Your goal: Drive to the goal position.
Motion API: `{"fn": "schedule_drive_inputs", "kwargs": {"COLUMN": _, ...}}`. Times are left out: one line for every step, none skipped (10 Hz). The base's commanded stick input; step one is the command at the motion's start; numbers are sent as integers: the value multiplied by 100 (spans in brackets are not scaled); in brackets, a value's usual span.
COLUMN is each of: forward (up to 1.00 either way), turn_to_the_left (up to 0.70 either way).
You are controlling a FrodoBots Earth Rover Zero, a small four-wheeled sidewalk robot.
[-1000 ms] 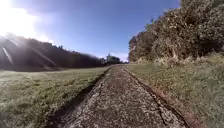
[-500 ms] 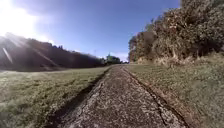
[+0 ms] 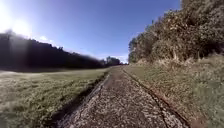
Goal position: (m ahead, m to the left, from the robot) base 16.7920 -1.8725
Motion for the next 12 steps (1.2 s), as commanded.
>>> {"fn": "schedule_drive_inputs", "kwargs": {"forward": 85, "turn_to_the_left": 0}}
{"fn": "schedule_drive_inputs", "kwargs": {"forward": 85, "turn_to_the_left": -29}}
{"fn": "schedule_drive_inputs", "kwargs": {"forward": 85, "turn_to_the_left": -32}}
{"fn": "schedule_drive_inputs", "kwargs": {"forward": 85, "turn_to_the_left": 0}}
{"fn": "schedule_drive_inputs", "kwargs": {"forward": 85, "turn_to_the_left": 0}}
{"fn": "schedule_drive_inputs", "kwargs": {"forward": 85, "turn_to_the_left": 0}}
{"fn": "schedule_drive_inputs", "kwargs": {"forward": 85, "turn_to_the_left": 0}}
{"fn": "schedule_drive_inputs", "kwargs": {"forward": 85, "turn_to_the_left": 0}}
{"fn": "schedule_drive_inputs", "kwargs": {"forward": 85, "turn_to_the_left": 0}}
{"fn": "schedule_drive_inputs", "kwargs": {"forward": 85, "turn_to_the_left": 0}}
{"fn": "schedule_drive_inputs", "kwargs": {"forward": 85, "turn_to_the_left": 0}}
{"fn": "schedule_drive_inputs", "kwargs": {"forward": 85, "turn_to_the_left": 0}}
